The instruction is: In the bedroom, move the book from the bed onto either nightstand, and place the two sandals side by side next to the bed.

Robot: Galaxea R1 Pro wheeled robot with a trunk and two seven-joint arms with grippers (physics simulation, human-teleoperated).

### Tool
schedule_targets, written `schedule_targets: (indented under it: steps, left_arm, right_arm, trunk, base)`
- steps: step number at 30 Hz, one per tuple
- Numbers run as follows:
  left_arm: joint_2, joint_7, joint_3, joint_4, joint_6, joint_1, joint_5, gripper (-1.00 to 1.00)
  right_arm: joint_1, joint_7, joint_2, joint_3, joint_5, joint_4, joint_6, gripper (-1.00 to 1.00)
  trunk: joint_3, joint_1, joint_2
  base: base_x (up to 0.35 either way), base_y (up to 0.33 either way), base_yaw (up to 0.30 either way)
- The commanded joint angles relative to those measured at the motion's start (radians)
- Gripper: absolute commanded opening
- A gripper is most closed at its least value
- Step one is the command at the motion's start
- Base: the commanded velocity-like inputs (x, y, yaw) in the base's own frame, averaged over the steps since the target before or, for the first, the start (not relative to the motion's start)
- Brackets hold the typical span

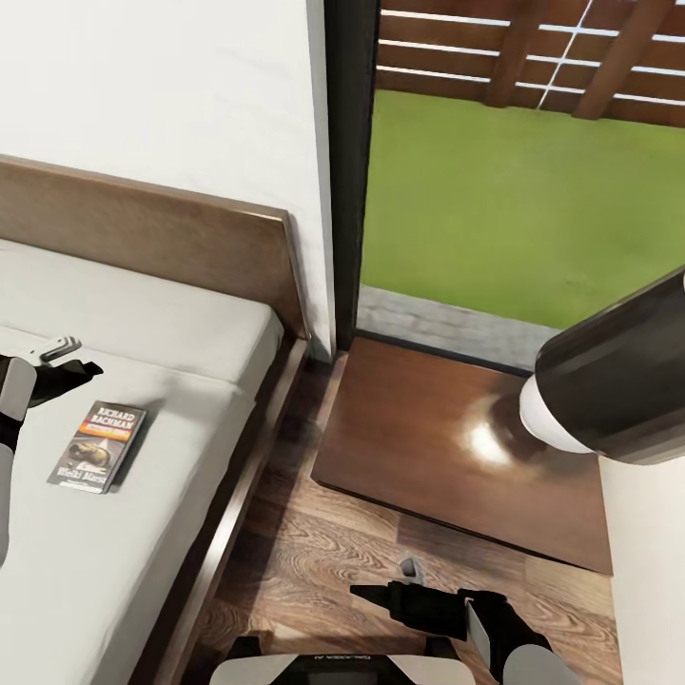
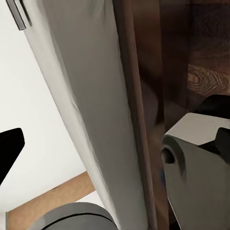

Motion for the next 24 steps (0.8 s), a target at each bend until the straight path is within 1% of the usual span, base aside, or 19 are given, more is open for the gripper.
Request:
schedule_targets:
  steps: [1, 2, 14, 21, 24]
  left_arm:
    - [0.0, 0.009, 0.001, -0.001, 0.004, 0.0, 0.011, 1.0]
    - [0.0, 0.009, 0.001, -0.001, 0.004, 0.0, 0.011, 1.0]
    - [0.0, 0.009, 0.001, 0.0, -0.023, 0.001, 0.012, 1.0]
    - [0.0, 0.009, 0.001, 0.0, -0.023, 0.001, 0.012, 1.0]
    - [0.0, 0.009, 0.001, 0.0, -0.023, 0.001, 0.013, 1.0]
  right_arm:
    - [-0.001, 0.005, 0.001, -0.009, 0.008, -0.002, 0.01, 1.0]
    - [-0.001, 0.005, 0.001, -0.009, 0.008, -0.002, 0.01, 1.0]
    - [-0.001, 0.005, 0.001, -0.008, 0.008, -0.002, 0.01, 1.0]
    - [-0.001, 0.005, 0.001, -0.009, 0.008, -0.002, 0.01, 1.0]
    - [-0.001, 0.005, 0.001, -0.009, 0.008, -0.002, 0.01, 1.0]
  trunk:
    - [-0.001, 0.0, 0.0]
    - [-0.001, 0.0, 0.0]
    - [-0.038, 0.046, -0.084]
    - [-0.038, 0.046, -0.084]
    - [-0.048, 0.058, -0.105]
  base:
    - [0.0, 0.0, 0.0]
    - [0.0, 0.0, 0.0]
    - [0.0, 0.0, 0.0]
    - [0.0, 0.0, 0.0]
    - [0.0, 0.0, 0.0]
